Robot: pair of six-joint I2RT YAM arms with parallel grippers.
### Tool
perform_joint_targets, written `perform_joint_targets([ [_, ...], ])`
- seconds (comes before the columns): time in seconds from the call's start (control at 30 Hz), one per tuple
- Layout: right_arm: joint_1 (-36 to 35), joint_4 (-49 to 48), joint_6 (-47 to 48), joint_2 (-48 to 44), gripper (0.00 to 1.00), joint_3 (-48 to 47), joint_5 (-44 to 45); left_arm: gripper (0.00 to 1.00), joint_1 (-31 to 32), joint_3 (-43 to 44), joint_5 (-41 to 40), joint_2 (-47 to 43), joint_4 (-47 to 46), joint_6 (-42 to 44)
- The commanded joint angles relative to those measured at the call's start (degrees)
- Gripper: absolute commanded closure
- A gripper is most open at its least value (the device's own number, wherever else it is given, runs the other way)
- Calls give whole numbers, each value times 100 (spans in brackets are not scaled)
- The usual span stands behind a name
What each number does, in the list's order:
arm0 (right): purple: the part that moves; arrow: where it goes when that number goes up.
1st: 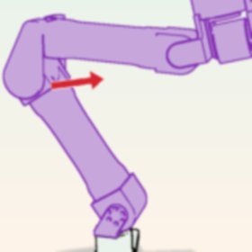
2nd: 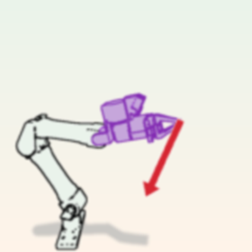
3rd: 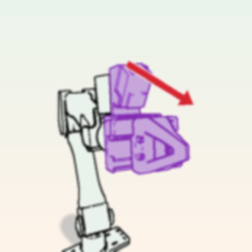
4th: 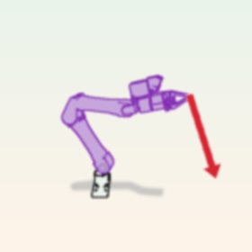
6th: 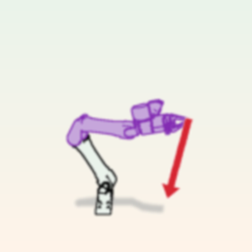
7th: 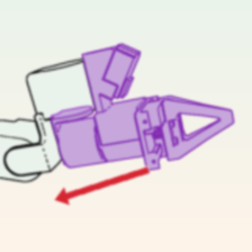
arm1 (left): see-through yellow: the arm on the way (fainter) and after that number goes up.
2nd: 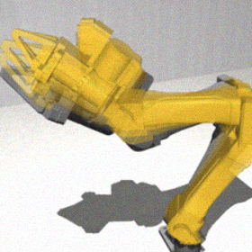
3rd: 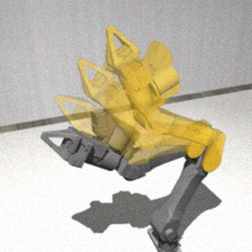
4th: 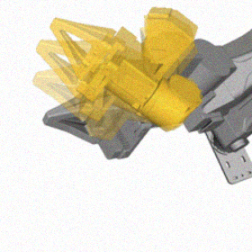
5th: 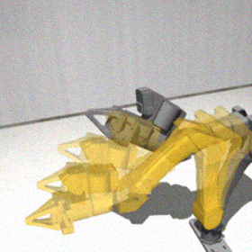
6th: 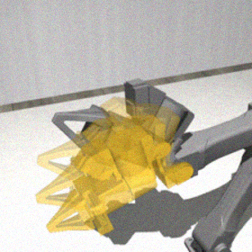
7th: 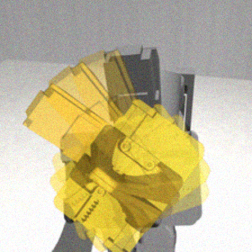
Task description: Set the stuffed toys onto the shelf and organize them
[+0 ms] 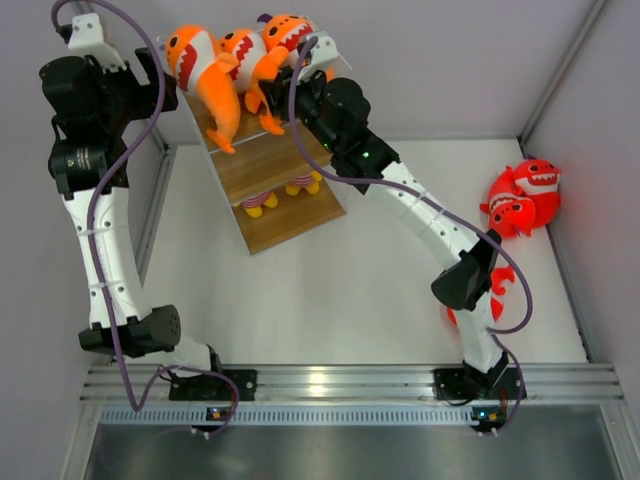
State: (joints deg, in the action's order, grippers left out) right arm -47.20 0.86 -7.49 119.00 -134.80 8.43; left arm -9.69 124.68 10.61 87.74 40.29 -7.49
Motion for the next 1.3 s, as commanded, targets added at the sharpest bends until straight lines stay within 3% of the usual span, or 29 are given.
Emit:
perform_joint_targets([
  [0.0,-9,-271,-95,-17,66,-319,-43,4,20,-23,46,14,-180,-60],
  [0.03,-9,-288,-95,-26,76,-319,-60,4,11,-23,55,15,-188,-77],
  [0.13,0,-402,-95,-52,90,-319,-87,4,11,-40,73,6,-189,-86],
  [0.53,-280,-1475,677,-53,96,-414,827,4,11,-93,64,-29,-180,-78],
  [0.87,-386,-1676,1214,194,98,-459,1555,4,11,-146,72,-21,-189,-69],
  [1.0,-421,-1765,1582,255,99,-512,1618,4,11,-137,55,6,-189,-78],
  [1.27,-430,-1273,1347,396,99,-494,1417,4,11,-128,64,15,-197,-95],
])
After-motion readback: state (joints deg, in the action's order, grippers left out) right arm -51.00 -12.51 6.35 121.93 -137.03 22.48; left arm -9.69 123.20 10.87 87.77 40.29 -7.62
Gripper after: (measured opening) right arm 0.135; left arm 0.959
